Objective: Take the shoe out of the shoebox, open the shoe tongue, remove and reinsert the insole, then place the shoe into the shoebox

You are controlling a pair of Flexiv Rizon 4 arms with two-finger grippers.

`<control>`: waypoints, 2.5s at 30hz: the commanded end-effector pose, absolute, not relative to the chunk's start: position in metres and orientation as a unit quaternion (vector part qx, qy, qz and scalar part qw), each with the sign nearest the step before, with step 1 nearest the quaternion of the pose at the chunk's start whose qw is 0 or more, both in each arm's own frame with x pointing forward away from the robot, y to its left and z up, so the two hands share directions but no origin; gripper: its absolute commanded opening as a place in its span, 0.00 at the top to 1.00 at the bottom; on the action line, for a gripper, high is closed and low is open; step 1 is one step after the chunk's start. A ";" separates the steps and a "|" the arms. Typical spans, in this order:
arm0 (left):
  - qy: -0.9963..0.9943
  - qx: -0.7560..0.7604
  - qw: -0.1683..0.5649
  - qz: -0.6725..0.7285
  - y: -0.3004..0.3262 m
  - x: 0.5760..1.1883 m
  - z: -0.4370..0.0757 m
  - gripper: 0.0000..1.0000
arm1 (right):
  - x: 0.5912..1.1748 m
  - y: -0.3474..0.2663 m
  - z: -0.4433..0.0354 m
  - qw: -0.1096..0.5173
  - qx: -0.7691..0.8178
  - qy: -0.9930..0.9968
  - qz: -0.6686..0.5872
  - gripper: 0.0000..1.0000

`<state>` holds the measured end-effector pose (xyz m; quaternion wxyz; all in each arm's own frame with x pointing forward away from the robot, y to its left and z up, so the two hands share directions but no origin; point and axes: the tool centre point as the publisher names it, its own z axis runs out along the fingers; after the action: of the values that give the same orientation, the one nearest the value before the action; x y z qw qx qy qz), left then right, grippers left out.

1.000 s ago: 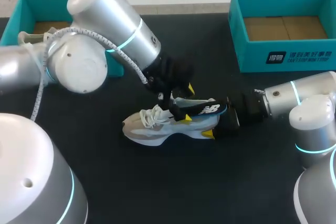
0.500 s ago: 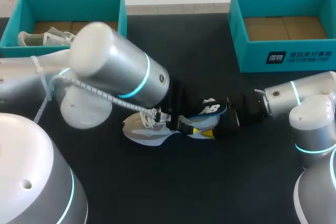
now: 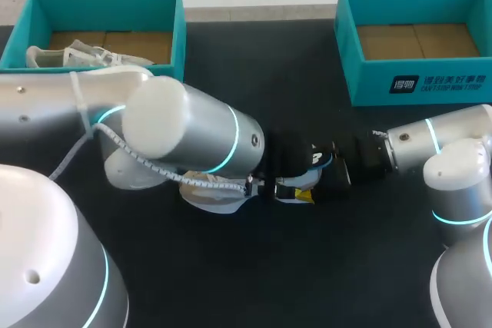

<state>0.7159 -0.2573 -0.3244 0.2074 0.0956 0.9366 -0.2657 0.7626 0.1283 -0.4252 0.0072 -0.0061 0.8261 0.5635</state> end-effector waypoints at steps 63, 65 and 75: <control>0.917 0.002 0.236 -0.321 -0.250 0.726 -0.300 1.00 | 0.763 0.132 -0.429 0.008 -0.005 0.827 0.562 1.00; 0.914 -0.007 0.223 -0.339 -0.252 0.724 -0.288 1.00 | 0.763 0.132 -0.429 0.008 -0.005 0.827 0.562 1.00; 0.901 -0.018 0.146 -0.408 -0.271 0.726 -0.248 1.00 | 0.763 0.132 -0.429 0.008 -0.005 0.827 0.562 1.00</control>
<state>0.7183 -0.2747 -0.2487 0.1865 -0.0335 0.8959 -0.4019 0.7625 0.1282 -0.4253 0.0072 -0.0061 0.8261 0.5635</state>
